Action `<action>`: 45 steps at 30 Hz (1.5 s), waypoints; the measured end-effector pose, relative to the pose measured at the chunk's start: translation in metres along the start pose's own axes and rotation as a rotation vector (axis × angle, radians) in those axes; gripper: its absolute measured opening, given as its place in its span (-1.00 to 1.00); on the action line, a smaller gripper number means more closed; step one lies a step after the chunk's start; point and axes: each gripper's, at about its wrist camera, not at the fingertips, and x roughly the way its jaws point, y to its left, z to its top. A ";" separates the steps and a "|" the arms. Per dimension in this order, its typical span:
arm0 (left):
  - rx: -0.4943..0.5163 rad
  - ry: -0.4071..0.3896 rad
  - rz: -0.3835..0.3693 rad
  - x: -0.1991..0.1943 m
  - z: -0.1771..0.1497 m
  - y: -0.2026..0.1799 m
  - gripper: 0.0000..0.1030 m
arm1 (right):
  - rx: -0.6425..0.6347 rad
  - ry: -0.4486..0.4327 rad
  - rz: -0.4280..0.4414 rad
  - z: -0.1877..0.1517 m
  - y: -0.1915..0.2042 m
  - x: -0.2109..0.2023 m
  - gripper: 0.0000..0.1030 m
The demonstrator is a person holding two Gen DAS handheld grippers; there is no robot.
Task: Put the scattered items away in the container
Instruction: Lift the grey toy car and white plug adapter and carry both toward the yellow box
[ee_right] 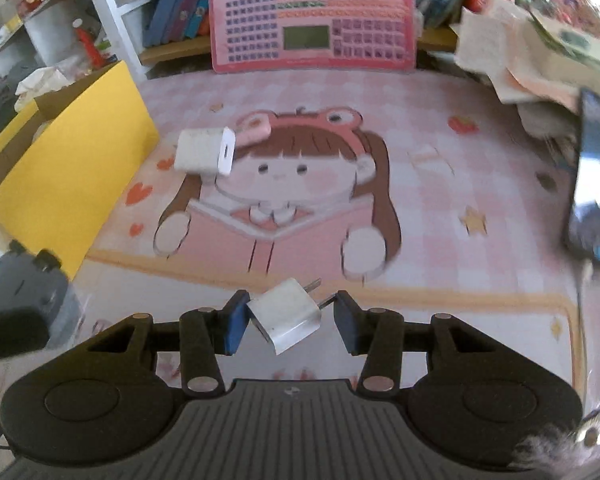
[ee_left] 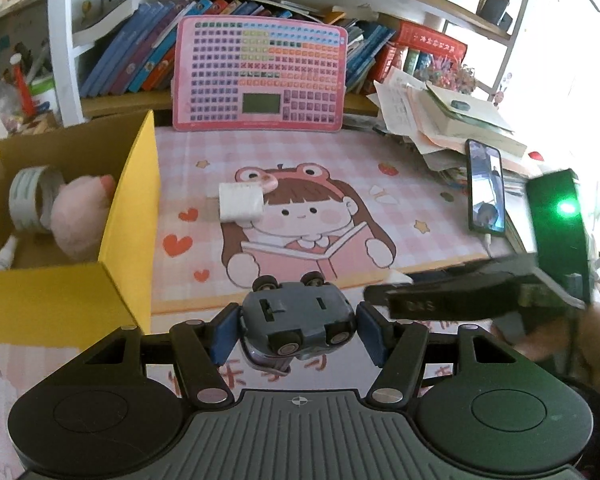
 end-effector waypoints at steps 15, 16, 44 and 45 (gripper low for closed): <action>-0.084 -0.017 -0.065 -0.030 -0.032 0.027 0.21 | 0.004 -0.024 -0.036 -0.037 0.032 -0.047 -0.15; -0.088 -0.020 -0.068 -0.032 -0.033 0.030 0.21 | 0.003 -0.029 -0.041 -0.038 0.034 -0.049 -0.15; -0.059 -0.051 -0.168 -0.135 -0.114 0.134 0.20 | 0.022 -0.063 -0.095 -0.130 0.186 -0.098 -0.15; -0.060 -0.051 -0.168 -0.138 -0.117 0.138 0.20 | 0.021 -0.063 -0.094 -0.133 0.191 -0.099 -0.15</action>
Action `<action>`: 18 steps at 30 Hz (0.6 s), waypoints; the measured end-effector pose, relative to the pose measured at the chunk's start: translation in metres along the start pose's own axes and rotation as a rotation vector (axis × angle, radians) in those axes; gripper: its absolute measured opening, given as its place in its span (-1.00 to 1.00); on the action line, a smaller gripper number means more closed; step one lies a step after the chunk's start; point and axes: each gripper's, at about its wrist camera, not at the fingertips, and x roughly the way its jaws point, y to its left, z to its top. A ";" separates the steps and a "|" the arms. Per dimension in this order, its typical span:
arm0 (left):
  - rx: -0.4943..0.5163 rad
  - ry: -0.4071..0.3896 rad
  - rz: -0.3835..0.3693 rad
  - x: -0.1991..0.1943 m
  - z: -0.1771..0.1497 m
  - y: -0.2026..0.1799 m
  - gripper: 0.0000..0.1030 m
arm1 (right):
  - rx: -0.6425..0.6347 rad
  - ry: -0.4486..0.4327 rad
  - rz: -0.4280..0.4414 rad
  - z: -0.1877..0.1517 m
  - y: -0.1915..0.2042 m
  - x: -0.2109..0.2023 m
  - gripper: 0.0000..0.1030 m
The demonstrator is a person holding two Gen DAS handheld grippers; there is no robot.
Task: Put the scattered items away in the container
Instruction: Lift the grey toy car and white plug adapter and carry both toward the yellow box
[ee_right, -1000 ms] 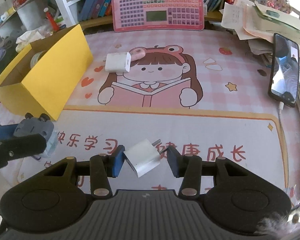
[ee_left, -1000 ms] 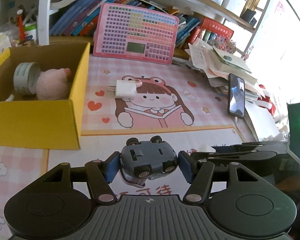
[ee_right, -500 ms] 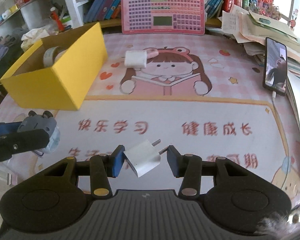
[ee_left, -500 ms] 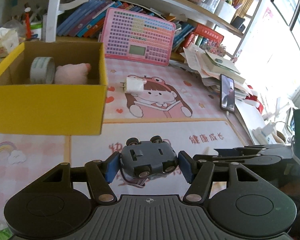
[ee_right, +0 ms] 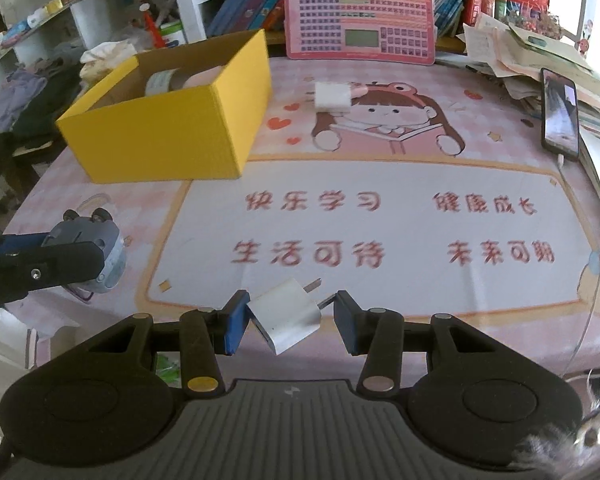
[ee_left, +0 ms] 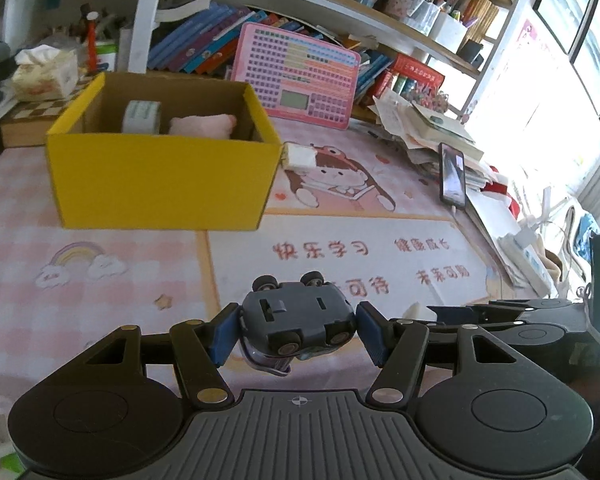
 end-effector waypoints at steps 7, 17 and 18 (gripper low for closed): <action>-0.018 -0.003 0.011 -0.022 -0.016 0.017 0.20 | -0.012 0.009 0.025 -0.017 0.031 -0.006 -0.15; -0.040 0.001 0.050 -0.042 -0.027 0.037 0.20 | -0.068 0.002 0.092 -0.022 0.065 -0.010 -0.15; -0.045 0.002 0.055 -0.043 -0.028 0.039 0.20 | -0.071 0.002 0.098 -0.023 0.067 -0.010 -0.15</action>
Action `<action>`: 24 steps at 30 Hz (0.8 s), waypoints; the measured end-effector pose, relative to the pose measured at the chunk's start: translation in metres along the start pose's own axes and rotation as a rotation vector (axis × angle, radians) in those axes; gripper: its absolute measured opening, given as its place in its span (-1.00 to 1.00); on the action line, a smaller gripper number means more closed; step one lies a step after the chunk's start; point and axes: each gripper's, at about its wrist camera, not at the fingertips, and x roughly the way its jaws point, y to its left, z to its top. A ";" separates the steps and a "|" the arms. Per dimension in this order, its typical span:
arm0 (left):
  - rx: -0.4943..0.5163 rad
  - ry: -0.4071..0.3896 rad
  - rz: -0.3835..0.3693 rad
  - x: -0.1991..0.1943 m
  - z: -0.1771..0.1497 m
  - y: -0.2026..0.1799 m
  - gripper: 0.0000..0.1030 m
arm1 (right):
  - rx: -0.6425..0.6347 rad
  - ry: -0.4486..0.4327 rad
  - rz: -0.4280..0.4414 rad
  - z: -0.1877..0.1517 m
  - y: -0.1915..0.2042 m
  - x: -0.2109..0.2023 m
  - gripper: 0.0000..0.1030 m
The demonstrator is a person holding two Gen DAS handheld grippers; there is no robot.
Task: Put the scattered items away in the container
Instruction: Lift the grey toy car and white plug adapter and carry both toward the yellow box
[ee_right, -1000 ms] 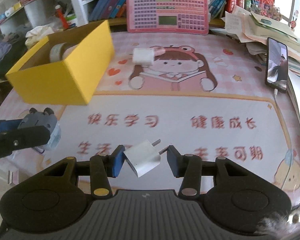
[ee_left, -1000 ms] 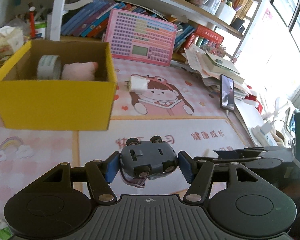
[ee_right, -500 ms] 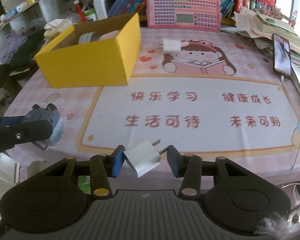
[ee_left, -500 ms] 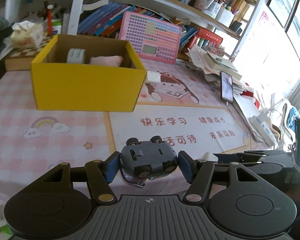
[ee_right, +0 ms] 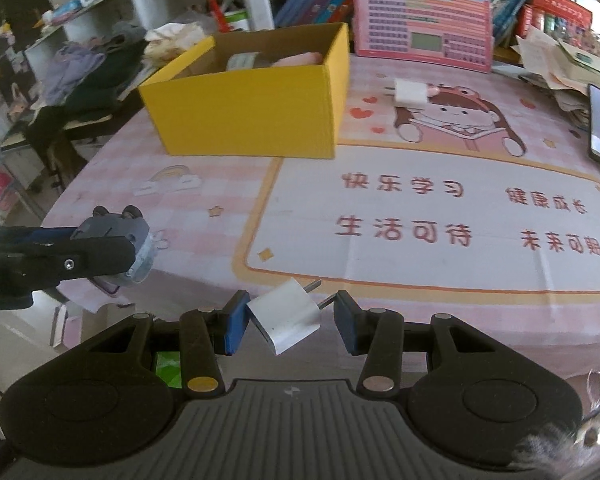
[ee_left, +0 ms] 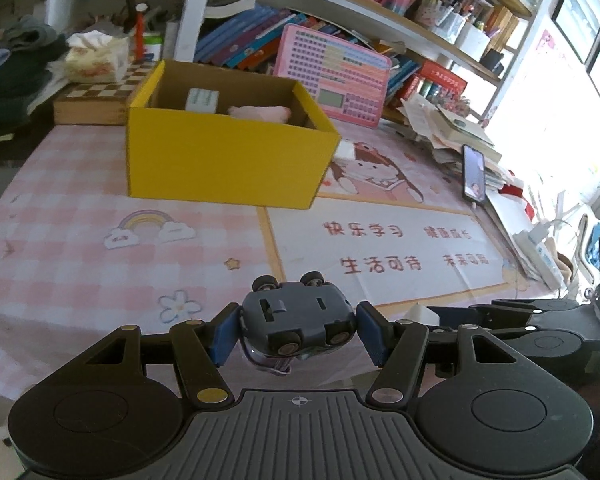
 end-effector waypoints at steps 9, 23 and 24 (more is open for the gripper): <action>-0.017 -0.004 0.008 -0.008 -0.003 0.014 0.20 | -0.008 0.009 0.031 -0.001 0.016 0.005 -0.15; -0.056 -0.054 0.035 -0.019 0.004 0.035 0.20 | -0.120 -0.047 0.049 0.017 0.042 0.010 -0.15; -0.061 -0.054 0.038 -0.019 0.004 0.037 0.20 | -0.125 -0.044 0.053 0.018 0.044 0.012 -0.15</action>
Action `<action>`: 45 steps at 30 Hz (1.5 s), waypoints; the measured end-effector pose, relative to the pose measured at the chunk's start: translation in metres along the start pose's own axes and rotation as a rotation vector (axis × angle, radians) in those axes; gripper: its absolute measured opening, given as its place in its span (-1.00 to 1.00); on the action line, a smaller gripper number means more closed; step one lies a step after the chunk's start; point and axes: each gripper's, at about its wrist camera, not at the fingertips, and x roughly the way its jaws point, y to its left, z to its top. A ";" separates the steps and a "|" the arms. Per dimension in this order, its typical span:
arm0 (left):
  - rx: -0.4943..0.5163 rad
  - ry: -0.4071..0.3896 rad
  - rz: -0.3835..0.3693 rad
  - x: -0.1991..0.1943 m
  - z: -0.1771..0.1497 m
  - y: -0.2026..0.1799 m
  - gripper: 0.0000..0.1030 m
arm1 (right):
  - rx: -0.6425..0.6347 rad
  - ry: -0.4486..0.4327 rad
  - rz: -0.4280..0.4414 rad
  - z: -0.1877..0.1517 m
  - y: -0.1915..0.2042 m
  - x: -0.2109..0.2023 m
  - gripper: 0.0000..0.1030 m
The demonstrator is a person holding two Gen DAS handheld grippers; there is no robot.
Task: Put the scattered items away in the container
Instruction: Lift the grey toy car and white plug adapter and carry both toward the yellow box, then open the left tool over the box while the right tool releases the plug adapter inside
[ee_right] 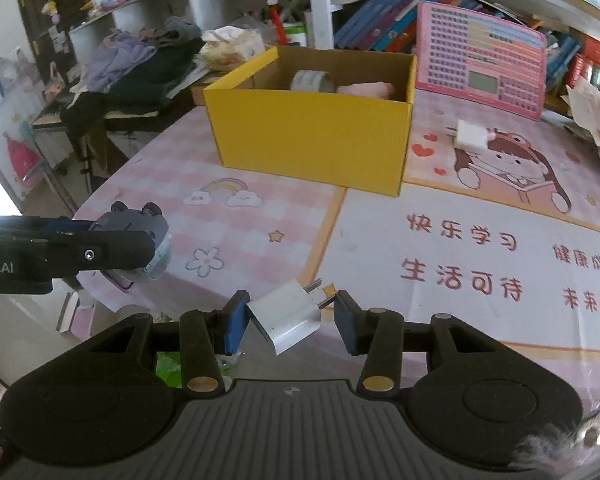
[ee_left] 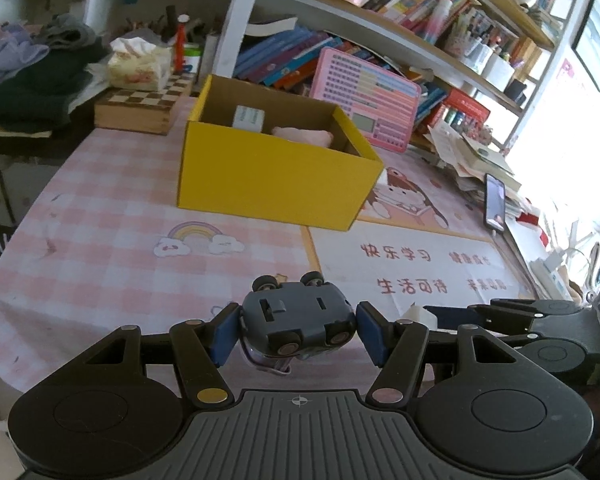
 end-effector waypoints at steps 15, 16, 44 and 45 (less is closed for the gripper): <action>0.046 -0.129 -0.012 0.003 0.053 -0.011 0.20 | -0.028 -0.104 -0.015 0.044 -0.025 -0.001 -0.15; 0.055 -0.149 -0.010 0.003 0.060 -0.013 0.20 | -0.030 -0.113 -0.013 0.050 -0.028 -0.001 -0.15; 0.272 -0.091 0.136 0.166 0.172 -0.027 0.21 | -0.064 -0.184 0.105 0.245 -0.080 0.122 -0.15; 0.274 -0.081 0.138 0.172 0.173 -0.028 0.21 | -0.060 -0.161 0.132 0.250 -0.078 0.130 -0.15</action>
